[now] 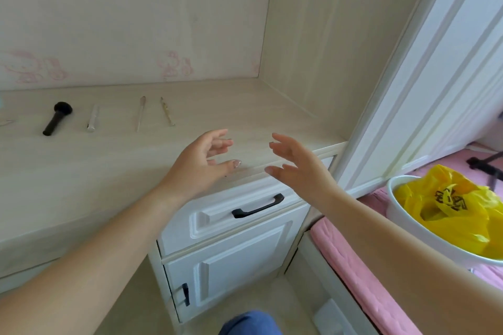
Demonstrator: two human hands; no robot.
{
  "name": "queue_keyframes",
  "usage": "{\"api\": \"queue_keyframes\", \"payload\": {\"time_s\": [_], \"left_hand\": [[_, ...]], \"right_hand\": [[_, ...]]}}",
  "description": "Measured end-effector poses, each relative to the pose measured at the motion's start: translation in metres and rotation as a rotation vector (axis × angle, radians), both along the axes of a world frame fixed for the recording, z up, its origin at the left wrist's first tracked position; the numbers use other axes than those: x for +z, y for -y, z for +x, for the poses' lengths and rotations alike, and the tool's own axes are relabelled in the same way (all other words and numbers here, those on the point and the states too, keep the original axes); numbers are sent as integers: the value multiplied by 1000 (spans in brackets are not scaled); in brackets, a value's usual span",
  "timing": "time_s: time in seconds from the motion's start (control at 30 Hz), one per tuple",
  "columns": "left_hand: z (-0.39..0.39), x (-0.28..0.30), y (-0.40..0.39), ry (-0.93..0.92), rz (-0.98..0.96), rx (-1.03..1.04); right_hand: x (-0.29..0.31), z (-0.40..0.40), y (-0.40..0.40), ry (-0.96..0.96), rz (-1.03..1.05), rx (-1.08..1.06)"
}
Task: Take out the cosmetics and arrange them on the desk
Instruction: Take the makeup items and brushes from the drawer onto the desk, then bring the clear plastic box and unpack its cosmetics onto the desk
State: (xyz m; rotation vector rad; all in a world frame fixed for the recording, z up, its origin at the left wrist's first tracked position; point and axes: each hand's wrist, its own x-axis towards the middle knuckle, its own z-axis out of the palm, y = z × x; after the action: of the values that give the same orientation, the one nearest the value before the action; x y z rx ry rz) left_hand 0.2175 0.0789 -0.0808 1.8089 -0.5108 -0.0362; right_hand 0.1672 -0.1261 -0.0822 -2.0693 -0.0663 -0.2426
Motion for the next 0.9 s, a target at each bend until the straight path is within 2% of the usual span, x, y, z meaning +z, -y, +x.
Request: {"api": "queue_keyframes", "payload": {"time_s": [0.2, 0.47, 0.7, 0.9], "left_hand": [[68, -3, 14, 7, -3, 79], [124, 37, 23, -161, -24, 272], [99, 105, 11, -261, -33, 374], [40, 167, 5, -245, -52, 537]], "right_hand": [[-3, 96, 19, 23, 139, 162], [27, 173, 23, -103, 167, 288], [108, 172, 4, -257, 132, 389], [170, 151, -9, -254, 91, 551]]}}
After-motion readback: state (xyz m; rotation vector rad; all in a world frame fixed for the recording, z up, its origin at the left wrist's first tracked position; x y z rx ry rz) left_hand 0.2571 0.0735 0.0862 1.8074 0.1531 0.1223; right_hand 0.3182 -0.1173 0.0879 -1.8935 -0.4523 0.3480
